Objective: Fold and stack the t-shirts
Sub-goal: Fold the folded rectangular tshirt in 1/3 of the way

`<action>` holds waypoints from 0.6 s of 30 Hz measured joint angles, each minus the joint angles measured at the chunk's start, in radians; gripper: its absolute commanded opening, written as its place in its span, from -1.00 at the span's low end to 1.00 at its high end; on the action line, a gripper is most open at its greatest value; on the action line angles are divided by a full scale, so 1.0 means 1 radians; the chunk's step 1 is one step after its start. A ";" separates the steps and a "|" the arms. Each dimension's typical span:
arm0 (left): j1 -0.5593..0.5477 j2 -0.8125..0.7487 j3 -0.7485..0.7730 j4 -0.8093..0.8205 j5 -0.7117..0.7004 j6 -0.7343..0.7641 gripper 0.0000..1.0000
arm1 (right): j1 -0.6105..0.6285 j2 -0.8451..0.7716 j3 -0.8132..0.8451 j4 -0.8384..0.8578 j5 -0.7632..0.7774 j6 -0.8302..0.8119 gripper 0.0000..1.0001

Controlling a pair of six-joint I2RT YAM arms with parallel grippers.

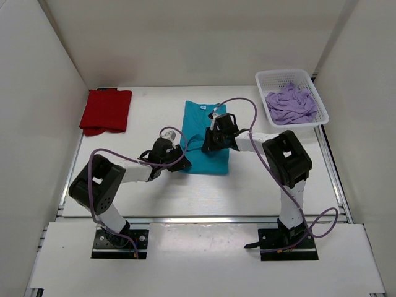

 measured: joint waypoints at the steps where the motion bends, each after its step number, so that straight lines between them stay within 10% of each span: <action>1: -0.003 0.000 -0.002 0.005 0.001 -0.002 -0.19 | 0.004 -0.006 -0.019 0.019 0.004 0.002 -1.00; 9: -0.007 -0.009 -0.043 0.060 0.019 -0.021 -0.20 | 0.013 -0.024 -0.057 0.064 0.010 0.004 -1.00; 18: -0.003 -0.043 -0.064 0.037 0.022 -0.014 -0.16 | -0.108 0.140 0.340 -0.051 -0.006 -0.022 -1.00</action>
